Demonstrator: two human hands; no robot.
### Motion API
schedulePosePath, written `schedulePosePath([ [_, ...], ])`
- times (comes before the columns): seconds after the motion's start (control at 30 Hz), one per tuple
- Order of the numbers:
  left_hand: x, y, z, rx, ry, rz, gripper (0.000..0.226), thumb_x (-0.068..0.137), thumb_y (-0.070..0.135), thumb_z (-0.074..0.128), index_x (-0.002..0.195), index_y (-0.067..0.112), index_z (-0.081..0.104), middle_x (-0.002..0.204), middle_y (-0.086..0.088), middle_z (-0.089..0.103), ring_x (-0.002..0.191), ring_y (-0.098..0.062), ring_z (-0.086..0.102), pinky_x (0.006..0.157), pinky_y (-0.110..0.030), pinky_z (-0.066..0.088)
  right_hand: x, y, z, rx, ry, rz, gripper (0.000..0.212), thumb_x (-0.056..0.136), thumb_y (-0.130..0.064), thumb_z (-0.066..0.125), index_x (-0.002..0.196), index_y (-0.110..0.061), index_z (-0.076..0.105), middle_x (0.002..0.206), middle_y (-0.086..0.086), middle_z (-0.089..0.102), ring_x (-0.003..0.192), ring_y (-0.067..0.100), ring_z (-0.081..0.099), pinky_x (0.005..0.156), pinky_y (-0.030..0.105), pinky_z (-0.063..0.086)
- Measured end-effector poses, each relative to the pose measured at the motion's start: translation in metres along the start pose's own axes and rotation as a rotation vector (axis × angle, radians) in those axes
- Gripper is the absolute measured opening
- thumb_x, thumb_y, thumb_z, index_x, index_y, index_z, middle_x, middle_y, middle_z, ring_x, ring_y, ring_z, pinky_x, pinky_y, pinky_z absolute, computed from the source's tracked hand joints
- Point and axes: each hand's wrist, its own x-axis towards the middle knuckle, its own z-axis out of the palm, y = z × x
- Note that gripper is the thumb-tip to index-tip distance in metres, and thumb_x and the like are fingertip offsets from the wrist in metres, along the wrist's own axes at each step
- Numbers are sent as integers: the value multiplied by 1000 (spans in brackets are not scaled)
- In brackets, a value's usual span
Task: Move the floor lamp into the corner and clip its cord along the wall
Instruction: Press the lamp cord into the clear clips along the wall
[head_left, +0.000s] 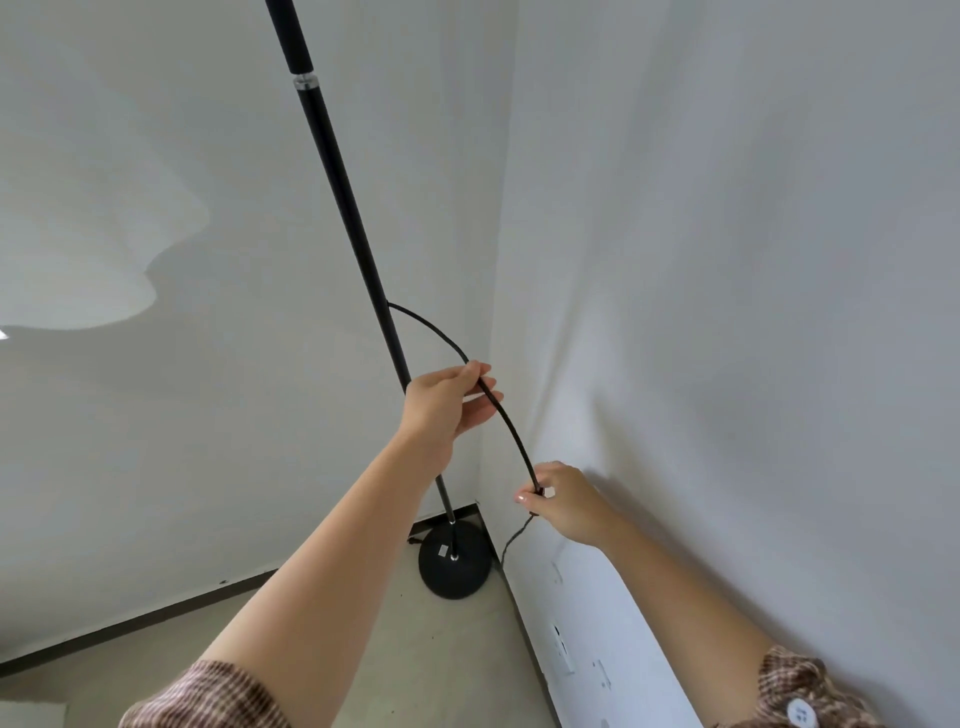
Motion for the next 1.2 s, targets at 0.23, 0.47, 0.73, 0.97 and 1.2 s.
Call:
schedulePosePath([
  [0.23, 9, -15, -12, -67, -10, -34, 17, 94, 21, 54, 94, 12, 69, 87, -3, 68, 82, -18, 70, 62, -24, 58, -25, 29, 18, 132, -2, 182, 40, 70, -23, 79, 90, -20, 44, 82, -3, 53, 66, 11, 48, 57, 19, 38],
  [0.47, 35, -40, -27, 111, 78, 51, 18, 95, 24, 50, 93, 18, 66, 89, -3, 68, 79, -15, 70, 63, -21, 56, -46, 50, 62, 157, 124, 391, 25, 76, -25, 68, 73, -21, 43, 73, -1, 54, 60, 14, 54, 51, 20, 39],
  [0.73, 56, -123, -59, 666, -354, -114, 59, 86, 44, 57, 138, 19, 42, 119, -1, 61, 113, -19, 57, 105, -41, 43, -33, 45, 127, 214, 256, 398, 29, 92, -49, 46, 82, -22, 41, 76, 0, 49, 56, 18, 51, 52, 24, 40],
  [0.97, 68, -214, -63, 617, -613, 15, 16, 92, 27, 54, 94, 26, 70, 96, 11, 74, 103, -12, 65, 89, -29, 50, -12, 89, 168, 284, 314, 315, 28, 79, -46, 67, 82, -27, 47, 65, -4, 51, 34, 6, 50, 39, 14, 38],
  [1.2, 113, -273, -66, 310, -590, 303, 21, 95, 32, 50, 106, 23, 65, 95, 8, 75, 91, -8, 70, 79, -27, 57, 26, 202, 233, 331, 459, 310, 30, 85, -34, 66, 68, -16, 49, 53, -3, 51, 39, 5, 46, 37, 11, 32],
])
